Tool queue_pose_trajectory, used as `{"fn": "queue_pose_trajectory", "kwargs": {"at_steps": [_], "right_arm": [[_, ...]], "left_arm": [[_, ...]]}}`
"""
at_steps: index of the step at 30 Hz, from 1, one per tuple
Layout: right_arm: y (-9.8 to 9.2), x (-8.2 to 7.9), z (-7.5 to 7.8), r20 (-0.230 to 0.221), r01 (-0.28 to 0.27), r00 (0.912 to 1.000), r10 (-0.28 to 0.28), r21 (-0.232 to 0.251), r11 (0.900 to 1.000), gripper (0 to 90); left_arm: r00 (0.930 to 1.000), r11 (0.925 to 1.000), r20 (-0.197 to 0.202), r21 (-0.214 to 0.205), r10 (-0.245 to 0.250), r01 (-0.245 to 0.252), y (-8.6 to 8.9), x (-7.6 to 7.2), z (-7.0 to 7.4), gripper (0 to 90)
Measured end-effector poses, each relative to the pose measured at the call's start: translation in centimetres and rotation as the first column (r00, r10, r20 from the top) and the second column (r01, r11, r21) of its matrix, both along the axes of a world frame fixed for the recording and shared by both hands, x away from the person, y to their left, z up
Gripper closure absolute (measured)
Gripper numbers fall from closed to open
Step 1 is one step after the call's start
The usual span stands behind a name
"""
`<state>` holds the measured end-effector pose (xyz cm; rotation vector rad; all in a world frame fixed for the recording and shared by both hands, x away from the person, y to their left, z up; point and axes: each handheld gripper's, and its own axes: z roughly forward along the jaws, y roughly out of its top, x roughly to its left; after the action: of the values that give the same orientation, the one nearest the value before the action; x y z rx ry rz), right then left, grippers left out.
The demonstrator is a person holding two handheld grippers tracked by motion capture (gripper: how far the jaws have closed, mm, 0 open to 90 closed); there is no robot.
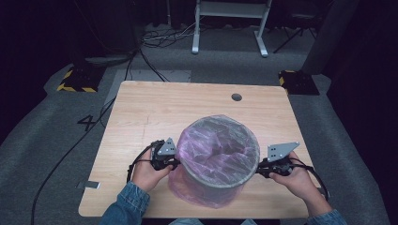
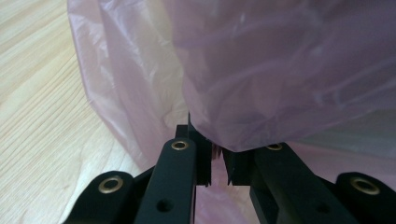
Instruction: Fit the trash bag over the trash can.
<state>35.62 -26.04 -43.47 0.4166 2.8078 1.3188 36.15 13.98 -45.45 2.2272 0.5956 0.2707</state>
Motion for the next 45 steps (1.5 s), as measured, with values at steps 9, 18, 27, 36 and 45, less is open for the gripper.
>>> {"fn": "queue_pose_trajectory", "kwargs": {"at_steps": [9,18,27,36,45], "right_arm": [[-3.0,-1.6,4.0,0.055,0.186,0.9804,-0.189,0.064,0.9806,55.9],[-3.5,-1.8,7.9,0.105,0.250,0.9587,-0.264,0.133,0.9591,40.7],[-1.7,-1.5,12.9,0.165,0.255,0.9445,-0.284,0.176,0.9507,36.3],[2.8,-0.4,15.7,0.183,0.212,0.9509,-0.249,0.202,0.9562,35.7],[9.3,0.6,16.0,0.181,0.140,0.9679,-0.174,0.185,0.9727,35.0]], "left_arm": [[0.9873,0.9881,0.084,-0.084,0.135,-0.128,3.5,-1.9,1.7,30.2],[0.9842,0.9821,0.093,-0.128,0.151,-0.139,6.2,-3.4,3.1,23.4],[0.9690,0.9705,0.104,-0.114,0.224,-0.212,8.6,-3.9,3.3,23.5],[0.9534,0.9567,0.098,-0.088,0.285,-0.277,10.0,-3.9,2.7,23.6],[0.9554,0.9585,0.097,-0.087,0.279,-0.271,10.0,-3.8,2.4,23.7]]}}
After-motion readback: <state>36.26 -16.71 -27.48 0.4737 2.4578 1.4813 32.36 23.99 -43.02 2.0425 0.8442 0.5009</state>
